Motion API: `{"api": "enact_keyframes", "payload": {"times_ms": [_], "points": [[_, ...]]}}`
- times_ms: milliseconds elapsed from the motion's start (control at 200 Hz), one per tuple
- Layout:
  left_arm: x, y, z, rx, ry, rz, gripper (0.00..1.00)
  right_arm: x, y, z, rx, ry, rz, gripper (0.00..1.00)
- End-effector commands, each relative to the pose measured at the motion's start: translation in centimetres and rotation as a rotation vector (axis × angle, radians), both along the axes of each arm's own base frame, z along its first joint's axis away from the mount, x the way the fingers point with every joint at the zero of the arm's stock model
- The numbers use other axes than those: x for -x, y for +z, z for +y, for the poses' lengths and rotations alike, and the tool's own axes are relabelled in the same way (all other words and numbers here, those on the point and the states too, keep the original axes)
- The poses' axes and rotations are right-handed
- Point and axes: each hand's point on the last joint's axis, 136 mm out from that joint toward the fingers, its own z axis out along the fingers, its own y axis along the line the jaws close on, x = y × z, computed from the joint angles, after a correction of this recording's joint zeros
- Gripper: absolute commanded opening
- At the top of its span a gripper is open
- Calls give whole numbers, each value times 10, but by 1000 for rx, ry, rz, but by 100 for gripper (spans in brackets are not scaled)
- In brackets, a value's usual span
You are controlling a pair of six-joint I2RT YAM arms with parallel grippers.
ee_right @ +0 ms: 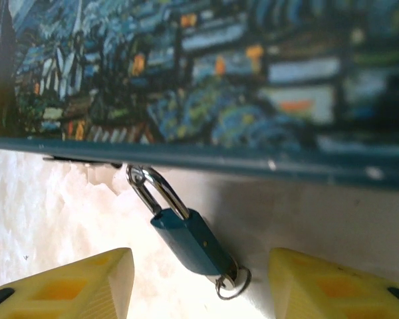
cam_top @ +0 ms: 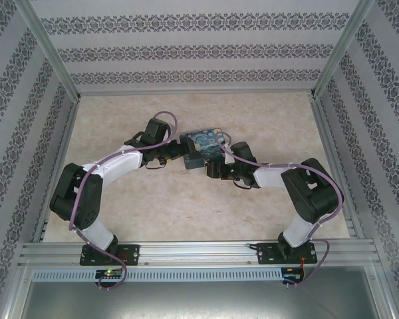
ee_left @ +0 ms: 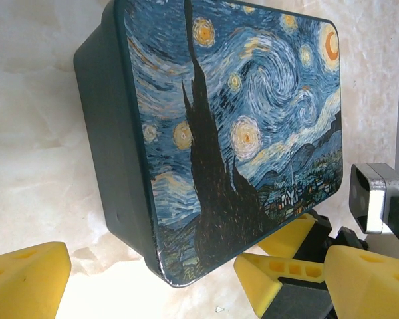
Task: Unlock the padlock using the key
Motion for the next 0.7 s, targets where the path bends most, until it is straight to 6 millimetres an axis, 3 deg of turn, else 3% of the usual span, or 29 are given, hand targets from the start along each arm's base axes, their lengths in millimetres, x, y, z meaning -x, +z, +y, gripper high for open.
{"api": "enact_keyframes", "payload": {"times_ms": [0, 225, 425, 694], "points": [[-3, 2, 0, -5, -19, 7, 97, -8, 8, 11, -31, 32, -42, 54], [-7, 1, 0, -1, -19, 10, 98, -5, 1, 15, -35, 40, -29, 40], [-9, -3, 0, -9, -26, 10, 98, -3, -3, 10, -40, 25, -20, 8], [-11, -6, 7, -104, -63, -21, 99, -2, -4, 5, -63, -6, 8, 0]]}}
